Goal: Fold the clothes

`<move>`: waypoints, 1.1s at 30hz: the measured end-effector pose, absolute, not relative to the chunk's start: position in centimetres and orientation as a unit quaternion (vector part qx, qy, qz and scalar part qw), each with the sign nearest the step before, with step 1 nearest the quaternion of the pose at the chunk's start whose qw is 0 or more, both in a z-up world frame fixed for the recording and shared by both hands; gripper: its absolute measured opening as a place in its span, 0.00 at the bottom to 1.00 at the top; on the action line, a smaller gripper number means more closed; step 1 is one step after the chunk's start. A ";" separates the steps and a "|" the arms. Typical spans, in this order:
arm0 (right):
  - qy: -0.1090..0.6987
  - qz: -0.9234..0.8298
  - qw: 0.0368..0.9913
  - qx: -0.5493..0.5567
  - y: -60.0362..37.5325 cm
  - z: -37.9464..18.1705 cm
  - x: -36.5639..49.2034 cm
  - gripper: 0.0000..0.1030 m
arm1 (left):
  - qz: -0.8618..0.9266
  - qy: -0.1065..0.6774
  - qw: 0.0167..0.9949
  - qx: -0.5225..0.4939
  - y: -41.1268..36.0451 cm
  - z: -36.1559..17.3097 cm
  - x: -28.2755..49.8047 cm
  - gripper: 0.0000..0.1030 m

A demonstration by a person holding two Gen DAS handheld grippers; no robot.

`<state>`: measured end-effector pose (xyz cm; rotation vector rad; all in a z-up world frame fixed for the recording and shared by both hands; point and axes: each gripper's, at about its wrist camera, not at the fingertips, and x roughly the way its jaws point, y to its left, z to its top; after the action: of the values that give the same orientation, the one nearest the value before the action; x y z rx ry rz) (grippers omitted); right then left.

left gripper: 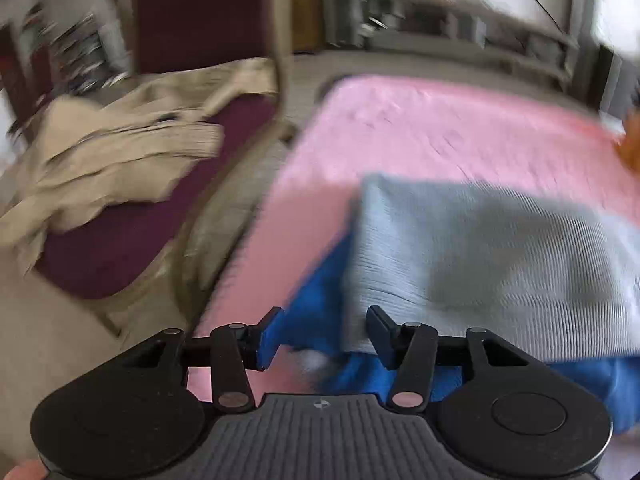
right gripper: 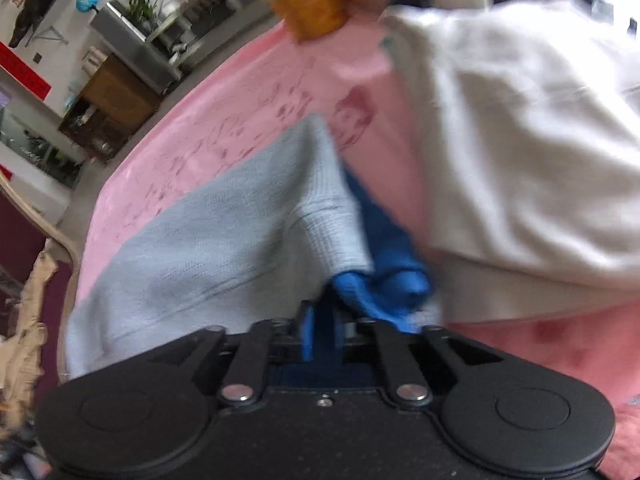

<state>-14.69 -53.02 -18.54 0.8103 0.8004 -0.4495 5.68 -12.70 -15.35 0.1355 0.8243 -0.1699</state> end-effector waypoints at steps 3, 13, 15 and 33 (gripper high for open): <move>0.333 -0.199 0.839 0.382 -52.5 -17.5 -16.7 0.23 | -0.111 0.397 0.911 0.015 -11.3 -14.7 5.0 0.44; 0.260 -0.185 0.847 0.424 -53.5 -17.7 -16.1 0.17 | -0.146 0.419 0.894 0.064 -15.4 -17.0 5.5 0.43; 0.276 -0.192 0.835 0.435 -53.9 -18.7 -15.2 0.17 | -0.134 0.436 0.887 0.075 -15.7 -17.9 6.1 0.46; 0.241 -0.204 0.798 0.514 -55.9 -20.2 -23.2 0.58 | -0.225 0.397 0.882 0.122 -18.7 -16.6 1.3 0.50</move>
<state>-23.22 -55.88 -20.16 1.1031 0.5174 -0.4386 1.30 -18.68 -16.56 0.2549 0.8260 -0.4690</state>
